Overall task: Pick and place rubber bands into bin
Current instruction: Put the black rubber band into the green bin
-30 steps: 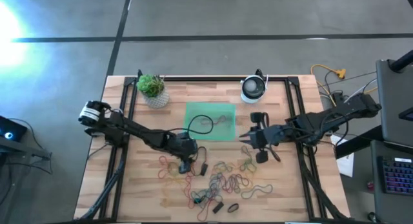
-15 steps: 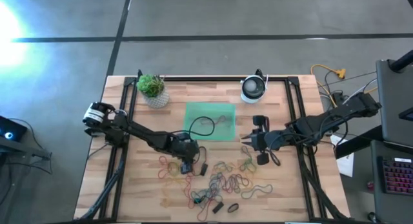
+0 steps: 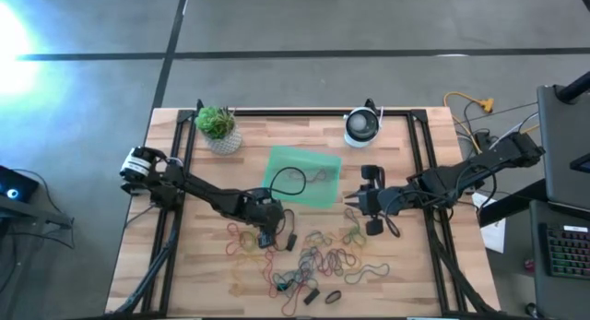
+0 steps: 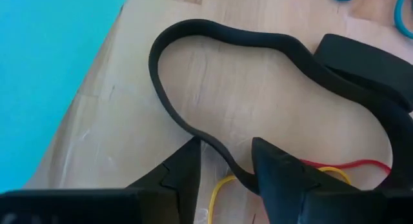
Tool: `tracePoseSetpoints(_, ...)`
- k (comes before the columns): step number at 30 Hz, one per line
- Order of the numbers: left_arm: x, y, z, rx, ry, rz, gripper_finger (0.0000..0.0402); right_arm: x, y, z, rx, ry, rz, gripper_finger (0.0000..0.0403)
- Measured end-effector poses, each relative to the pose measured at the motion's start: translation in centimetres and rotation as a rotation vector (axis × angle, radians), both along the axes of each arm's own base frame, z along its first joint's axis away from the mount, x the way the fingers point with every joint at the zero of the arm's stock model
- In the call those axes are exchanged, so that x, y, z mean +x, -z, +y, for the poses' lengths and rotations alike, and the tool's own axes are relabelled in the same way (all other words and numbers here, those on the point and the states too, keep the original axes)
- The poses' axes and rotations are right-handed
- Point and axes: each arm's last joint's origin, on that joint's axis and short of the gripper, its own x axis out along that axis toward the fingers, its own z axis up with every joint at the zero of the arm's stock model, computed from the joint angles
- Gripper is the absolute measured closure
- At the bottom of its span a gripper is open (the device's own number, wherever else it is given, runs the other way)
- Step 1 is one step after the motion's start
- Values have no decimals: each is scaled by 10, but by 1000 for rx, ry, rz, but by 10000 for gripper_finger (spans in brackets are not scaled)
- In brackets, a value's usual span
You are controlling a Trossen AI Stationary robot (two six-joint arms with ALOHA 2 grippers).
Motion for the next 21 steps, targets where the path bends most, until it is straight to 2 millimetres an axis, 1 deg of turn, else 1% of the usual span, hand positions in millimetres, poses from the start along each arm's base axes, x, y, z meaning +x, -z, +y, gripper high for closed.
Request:
tracePoseSetpoints(12,2,-7,-2,-10,3,-24,357,0,0,0,-3,-1,-1,344)
tracePoseSetpoints(21,0,-9,-11,-9,31,-30,399,0,0,0,1,1,-2,344)
